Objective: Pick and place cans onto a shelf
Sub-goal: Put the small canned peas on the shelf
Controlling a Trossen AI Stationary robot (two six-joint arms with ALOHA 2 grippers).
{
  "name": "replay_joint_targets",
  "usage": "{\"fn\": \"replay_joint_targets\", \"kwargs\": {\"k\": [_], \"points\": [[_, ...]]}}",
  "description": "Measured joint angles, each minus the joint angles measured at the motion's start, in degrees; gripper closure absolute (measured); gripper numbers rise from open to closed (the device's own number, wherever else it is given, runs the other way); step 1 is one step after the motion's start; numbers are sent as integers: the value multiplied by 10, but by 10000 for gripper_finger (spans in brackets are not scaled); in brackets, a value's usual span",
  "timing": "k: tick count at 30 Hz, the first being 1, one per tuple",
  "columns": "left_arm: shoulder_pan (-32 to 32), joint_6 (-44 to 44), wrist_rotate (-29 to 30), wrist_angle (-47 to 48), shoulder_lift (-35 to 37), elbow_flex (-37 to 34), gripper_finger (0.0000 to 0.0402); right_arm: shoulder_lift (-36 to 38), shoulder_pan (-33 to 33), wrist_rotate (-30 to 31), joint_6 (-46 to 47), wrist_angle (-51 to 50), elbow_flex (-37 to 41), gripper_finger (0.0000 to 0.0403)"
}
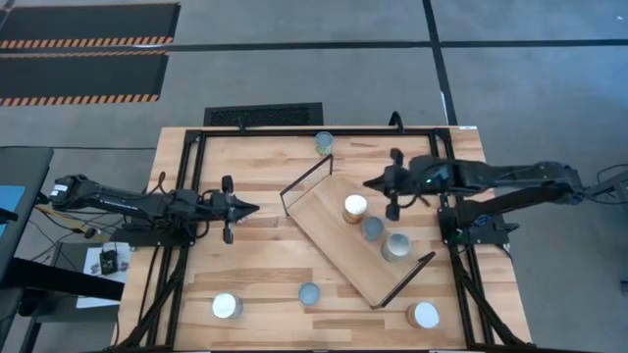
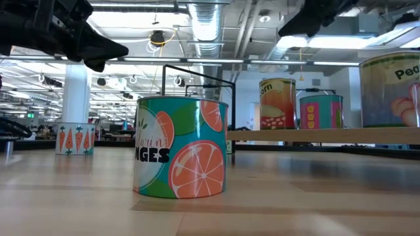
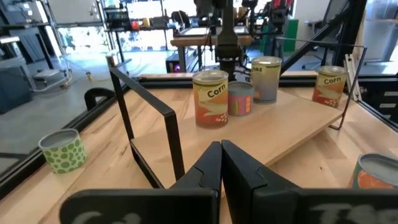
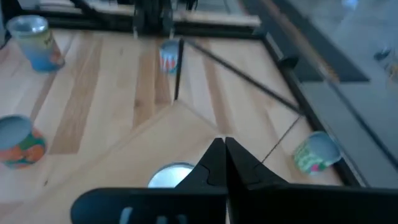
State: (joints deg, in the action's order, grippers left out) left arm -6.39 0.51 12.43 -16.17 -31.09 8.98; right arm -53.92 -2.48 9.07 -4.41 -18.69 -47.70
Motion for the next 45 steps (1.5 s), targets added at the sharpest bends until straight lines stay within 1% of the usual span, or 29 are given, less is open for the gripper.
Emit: {"fn": "replay_joint_targets", "kwargs": {"k": [3, 6, 11, 13, 14, 16, 20, 23, 25, 26, 28, 30, 32, 33, 35, 37, 39, 45], "points": [[0, -10, 10, 28, -1, 13, 401, 39, -31, -28, -15, 66, 50, 398], [0, -16, 26, 35, -1, 15, 401, 67, -60, -47, -32, 124, 100, 398], [0, -4, 46, 43, 0, 15, 401, 87, -107, -47, -36, 214, 163, 397], [0, 0, 48, 56, 6, 19, 401, 89, -123, -47, -38, 227, 176, 396], [0, -4, 46, 82, 9, 30, 401, 89, -131, -47, -38, 231, 179, 396], [0, -23, 45, 163, 12, 66, 401, 89, -144, -47, -38, 231, 183, 396], [0, -86, 61, 330, 3, 144, 401, 91, -157, -57, -49, 258, 197, 395], [0, -134, 61, 414, -14, 182, 401, 97, -169, -82, -53, 288, 211, 395], [0, -148, 71, 444, -28, 194, 399, 102, -178, -98, -58, 297, 219, 395], [0, -150, 86, 451, -36, 197, 397, 102, -184, -105, -60, 302, 223, 395], [4, -146, 124, 453, -50, 201, 394, 102, -194, -115, -62, 331, 235, 395], [14, -118, 149, 438, -66, 203, 395, 101, -210, -132, -62, 369, 252, 395], [30, -77, 151, 404, -77, 200, 399, 101, -230, -155, -57, 402, 269, 395], [40, -58, 143, 380, -80, 198, 400, 100, -239, -168, -52, 419, 276, 396], [70, -21, 102, 326, -83, 192, 401, 101, -261, -200, -42, 461, 294, 398], [107, 8, 39, 270, -83, 180, 401, 101, -283, -225, -29, 491, 309, 398], [148, 20, -9, 215, -83, 164, 401, 101, -303, -230, -13, 509, 315, 398], [255, 18, -108, 98, -84, 109, 401, 79, -345, -227, 74, 497, 307, 399]]}}
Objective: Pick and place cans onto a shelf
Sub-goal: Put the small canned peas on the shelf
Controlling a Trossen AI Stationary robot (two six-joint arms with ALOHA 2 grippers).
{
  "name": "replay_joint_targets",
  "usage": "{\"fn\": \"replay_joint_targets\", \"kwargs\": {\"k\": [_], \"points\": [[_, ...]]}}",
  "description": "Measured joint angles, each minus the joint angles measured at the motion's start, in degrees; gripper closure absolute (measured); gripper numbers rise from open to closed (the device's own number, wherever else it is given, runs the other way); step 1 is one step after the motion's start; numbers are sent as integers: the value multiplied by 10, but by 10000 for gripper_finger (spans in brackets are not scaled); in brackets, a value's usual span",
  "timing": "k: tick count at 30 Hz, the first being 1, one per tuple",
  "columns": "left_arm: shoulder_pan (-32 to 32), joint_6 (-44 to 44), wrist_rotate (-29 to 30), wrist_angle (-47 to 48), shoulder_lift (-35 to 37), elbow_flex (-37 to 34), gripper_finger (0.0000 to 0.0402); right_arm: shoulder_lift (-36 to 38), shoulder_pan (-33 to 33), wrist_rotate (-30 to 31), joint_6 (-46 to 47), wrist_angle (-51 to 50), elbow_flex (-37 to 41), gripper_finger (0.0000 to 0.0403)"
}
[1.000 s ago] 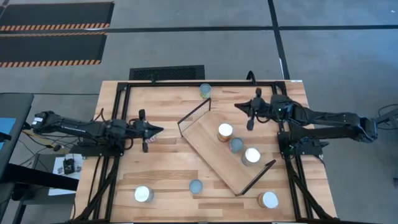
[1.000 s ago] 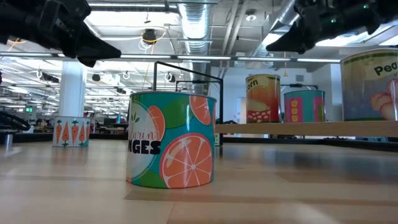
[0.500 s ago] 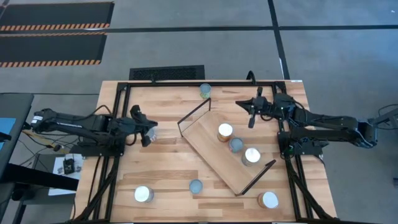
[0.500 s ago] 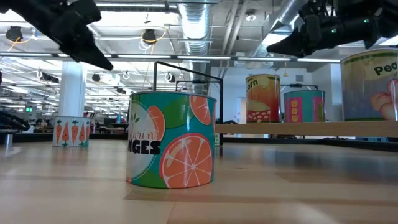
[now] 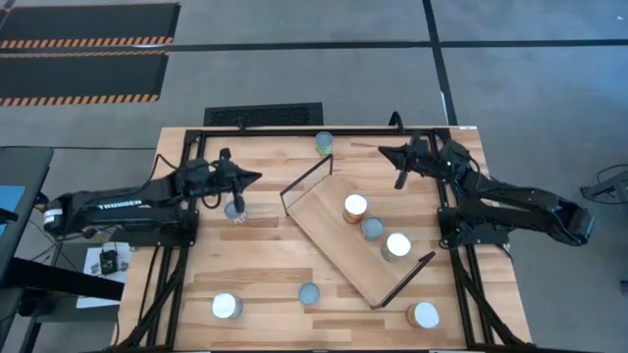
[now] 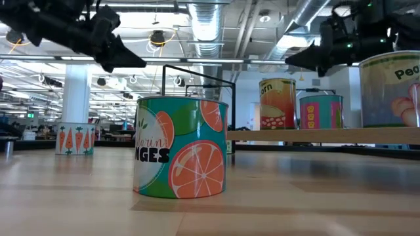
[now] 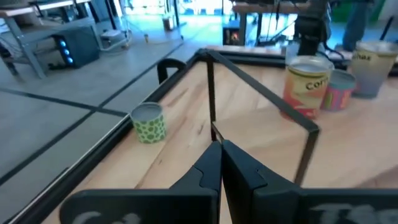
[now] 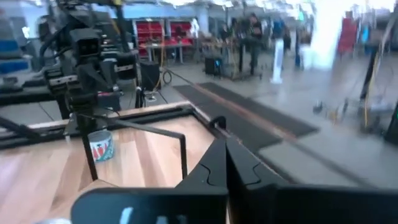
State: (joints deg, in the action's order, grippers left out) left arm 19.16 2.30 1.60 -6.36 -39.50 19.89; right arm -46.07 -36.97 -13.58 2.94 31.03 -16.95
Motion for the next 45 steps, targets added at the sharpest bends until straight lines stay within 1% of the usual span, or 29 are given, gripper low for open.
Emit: {"fn": "replay_joint_targets", "kwargs": {"k": [2, 4, 7, 10, 13, 16, 19, 22, 27, 30, 33, 36, 39, 45], "points": [[24, -7, -14, -34, 0, -21, 401, -21, -7, 3, 31, -21, -23, 399], [40, -16, -16, -61, 0, -42, 401, -48, -7, 19, 60, -60, -58, 399], [53, -24, -16, -90, 0, -67, 401, -104, 4, 54, 90, -127, -128, 399], [59, -24, -16, -108, 0, -87, 401, -170, 23, 64, 97, -180, -214, 399], [60, -24, -9, -116, 0, -96, 401, -245, 36, 66, 128, -251, -321, 398], [61, -26, 8, -113, 0, -101, 401, -323, 39, 80, 158, -350, -441, 398], [60, -29, 17, -115, 1, -104, 401, -406, 35, 105, 169, -463, -563, 397], [60, -29, 19, -114, 1, -107, 401, -488, 31, 108, 173, -554, -677, 393], [60, -27, 18, -112, 1, -107, 401, -611, 32, 107, 173, -674, -853, 382], [60, -28, 18, -111, 1, -107, 401, -670, 31, 106, 179, -734, -938, 381], [60, -28, 16, -111, 1, -107, 401, -720, 31, 107, 184, -775, -995, 383], [60, -31, -3, -110, 1, -107, 401, -760, 31, 106, 191, -795, -1023, 380], [59, -35, -19, -109, 1, -107, 401, -790, 31, 105, 197, -808, -1034, 367], [59, -36, -20, -104, 1, -107, 401, -826, 31, 105, 207, -817, -1035, 325]]}}
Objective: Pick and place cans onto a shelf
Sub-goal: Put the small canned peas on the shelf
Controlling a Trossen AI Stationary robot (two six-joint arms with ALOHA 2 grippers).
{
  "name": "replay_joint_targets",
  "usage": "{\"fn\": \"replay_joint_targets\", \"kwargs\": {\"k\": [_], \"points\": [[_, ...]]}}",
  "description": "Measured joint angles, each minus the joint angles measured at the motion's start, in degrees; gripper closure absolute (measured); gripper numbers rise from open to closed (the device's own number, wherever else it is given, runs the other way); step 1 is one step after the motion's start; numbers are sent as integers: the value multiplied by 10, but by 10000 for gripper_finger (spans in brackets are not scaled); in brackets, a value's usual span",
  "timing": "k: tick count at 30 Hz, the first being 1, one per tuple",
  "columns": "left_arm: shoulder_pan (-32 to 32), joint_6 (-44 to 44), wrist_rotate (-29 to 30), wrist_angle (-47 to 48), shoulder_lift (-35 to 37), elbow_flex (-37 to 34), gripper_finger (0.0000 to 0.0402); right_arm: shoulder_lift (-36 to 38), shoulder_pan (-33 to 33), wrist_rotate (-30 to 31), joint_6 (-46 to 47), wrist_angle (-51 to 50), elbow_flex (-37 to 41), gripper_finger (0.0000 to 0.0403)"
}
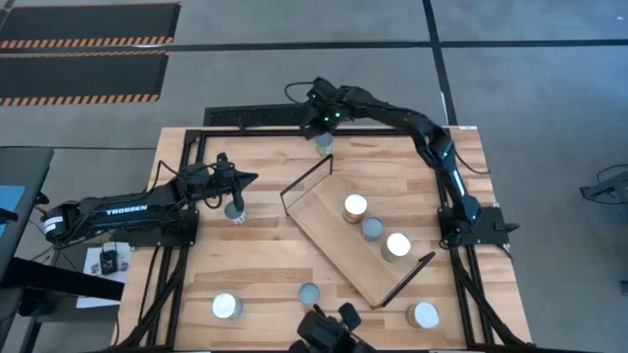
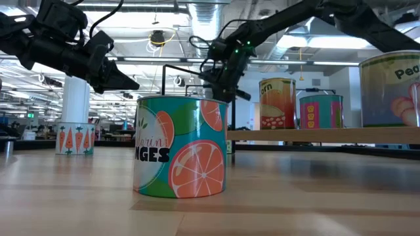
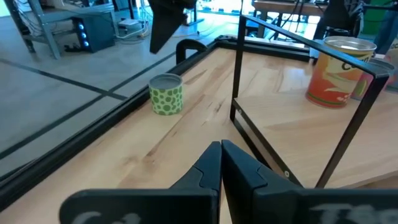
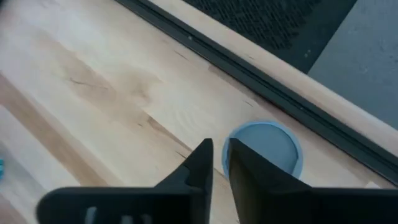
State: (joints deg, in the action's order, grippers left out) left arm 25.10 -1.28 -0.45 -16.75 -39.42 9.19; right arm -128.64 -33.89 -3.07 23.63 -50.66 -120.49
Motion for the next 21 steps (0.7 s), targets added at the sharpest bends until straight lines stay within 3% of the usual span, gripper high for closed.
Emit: {"fn": "replay_joint_targets", "kwargs": {"k": [12, 21], "points": [[0, -1, 0, 3, 0, 0, 401, -20, 0, 13, 3, 5, 0, 224], [0, -5, -2, 3, 0, 0, 401, -20, -27, 20, 63, -3, 0, 207]]}}
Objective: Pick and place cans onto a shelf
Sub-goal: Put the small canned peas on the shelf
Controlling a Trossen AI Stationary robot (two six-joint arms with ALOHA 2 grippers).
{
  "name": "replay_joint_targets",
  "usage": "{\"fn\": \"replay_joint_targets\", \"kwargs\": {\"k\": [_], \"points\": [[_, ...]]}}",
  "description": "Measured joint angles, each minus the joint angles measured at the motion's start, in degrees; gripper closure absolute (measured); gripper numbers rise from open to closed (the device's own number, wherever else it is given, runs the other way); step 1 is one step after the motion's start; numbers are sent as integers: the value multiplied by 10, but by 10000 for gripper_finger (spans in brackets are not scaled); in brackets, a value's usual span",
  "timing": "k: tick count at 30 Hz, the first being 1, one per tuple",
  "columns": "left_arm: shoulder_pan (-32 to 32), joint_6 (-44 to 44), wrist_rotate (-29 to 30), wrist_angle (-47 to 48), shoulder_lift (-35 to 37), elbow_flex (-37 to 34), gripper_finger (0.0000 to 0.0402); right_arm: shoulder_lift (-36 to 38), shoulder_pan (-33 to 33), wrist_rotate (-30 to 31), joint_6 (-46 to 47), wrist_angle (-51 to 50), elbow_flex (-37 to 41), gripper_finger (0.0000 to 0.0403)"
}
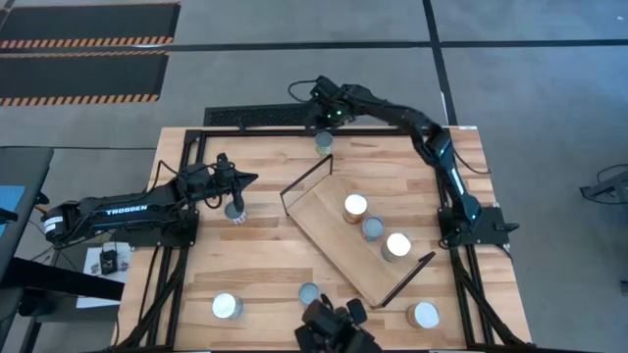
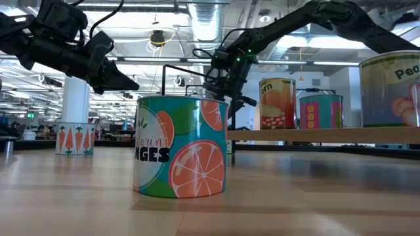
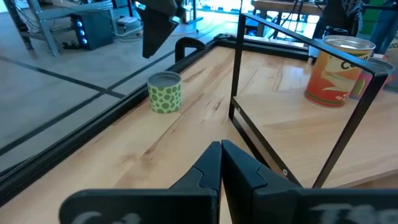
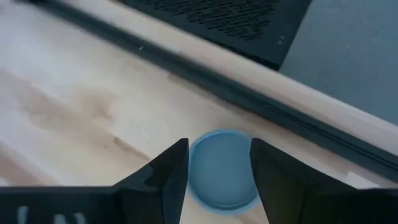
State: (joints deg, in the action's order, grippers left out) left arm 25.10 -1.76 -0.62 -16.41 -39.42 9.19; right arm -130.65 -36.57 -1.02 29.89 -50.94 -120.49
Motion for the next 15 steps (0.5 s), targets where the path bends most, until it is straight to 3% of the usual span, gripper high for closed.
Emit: {"fn": "replay_joint_targets", "kwargs": {"k": [15], "points": [[0, -4, -2, 4, 0, 0, 401, -39, -12, -17, 42, -34, 0, 216]]}}
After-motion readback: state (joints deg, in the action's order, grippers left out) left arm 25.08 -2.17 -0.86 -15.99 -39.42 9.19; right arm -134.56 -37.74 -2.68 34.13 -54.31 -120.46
